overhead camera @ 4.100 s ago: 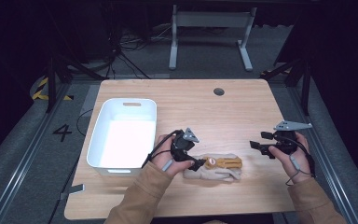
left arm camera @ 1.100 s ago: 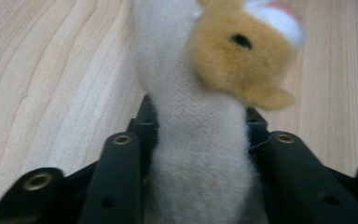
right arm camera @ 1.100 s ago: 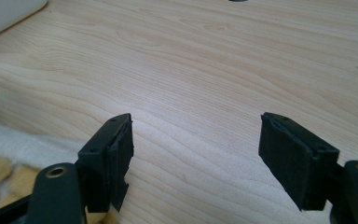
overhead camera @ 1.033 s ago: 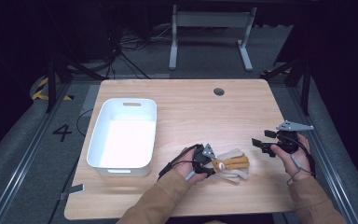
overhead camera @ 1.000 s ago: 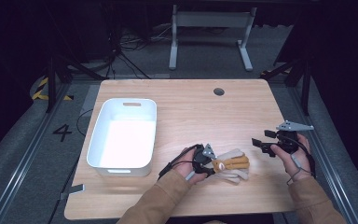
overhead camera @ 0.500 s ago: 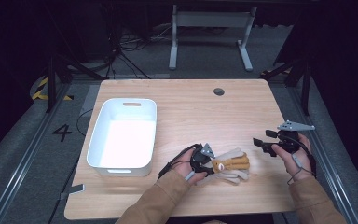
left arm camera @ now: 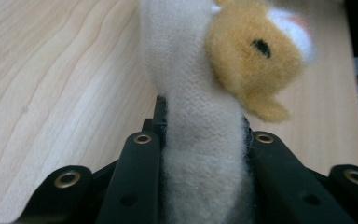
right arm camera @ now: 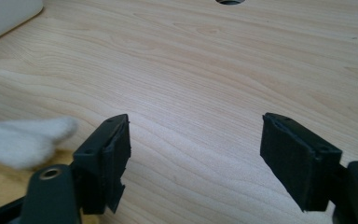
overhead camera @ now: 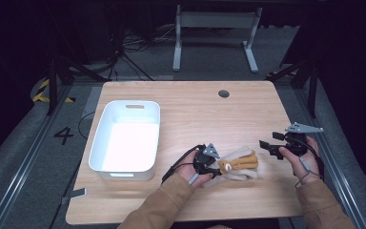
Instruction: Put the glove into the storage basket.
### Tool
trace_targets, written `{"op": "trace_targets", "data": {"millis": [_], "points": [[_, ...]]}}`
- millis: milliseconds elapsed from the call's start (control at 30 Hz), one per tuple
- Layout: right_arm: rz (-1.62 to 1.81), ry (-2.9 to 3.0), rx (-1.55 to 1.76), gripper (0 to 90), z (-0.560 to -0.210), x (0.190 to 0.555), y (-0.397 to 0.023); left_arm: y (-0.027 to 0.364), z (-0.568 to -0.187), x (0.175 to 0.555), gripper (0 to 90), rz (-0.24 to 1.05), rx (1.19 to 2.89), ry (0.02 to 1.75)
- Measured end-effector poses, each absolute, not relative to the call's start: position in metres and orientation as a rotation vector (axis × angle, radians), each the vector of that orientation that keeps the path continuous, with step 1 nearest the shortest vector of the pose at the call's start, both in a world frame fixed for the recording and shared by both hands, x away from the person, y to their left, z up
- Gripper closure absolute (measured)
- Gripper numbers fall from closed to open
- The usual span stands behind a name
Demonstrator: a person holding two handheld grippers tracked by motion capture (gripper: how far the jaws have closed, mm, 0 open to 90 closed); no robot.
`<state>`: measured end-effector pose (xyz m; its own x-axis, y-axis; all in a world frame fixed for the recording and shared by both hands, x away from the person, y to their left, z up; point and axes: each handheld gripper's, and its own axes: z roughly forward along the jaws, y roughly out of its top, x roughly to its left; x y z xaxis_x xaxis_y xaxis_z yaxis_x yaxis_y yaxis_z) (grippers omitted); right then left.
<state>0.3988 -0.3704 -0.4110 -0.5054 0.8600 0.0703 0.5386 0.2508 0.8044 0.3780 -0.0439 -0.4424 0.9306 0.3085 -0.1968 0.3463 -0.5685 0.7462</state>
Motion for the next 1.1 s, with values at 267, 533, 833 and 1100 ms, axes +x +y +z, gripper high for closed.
{"op": "trace_targets", "data": {"millis": [267,533,833,1100], "points": [[1.148,2.145,1.285,28.1,-0.416,0.408,-0.366,-0.038,-0.432,0.377,74.5,-0.038,2.202,0.497],[1.142,2.180,1.279,50.3,-0.419,0.413,-0.372,-0.031,-0.416,0.381,74.5,-0.025,2.180,0.546],[1.176,2.157,1.265,50.7,-0.421,0.415,-0.371,-0.027,-0.407,0.390,74.4,-0.028,2.161,0.597],[1.154,2.173,1.303,49.7,-0.422,0.415,-0.373,-0.020,-0.398,0.407,74.3,-0.005,2.148,0.630]]}}
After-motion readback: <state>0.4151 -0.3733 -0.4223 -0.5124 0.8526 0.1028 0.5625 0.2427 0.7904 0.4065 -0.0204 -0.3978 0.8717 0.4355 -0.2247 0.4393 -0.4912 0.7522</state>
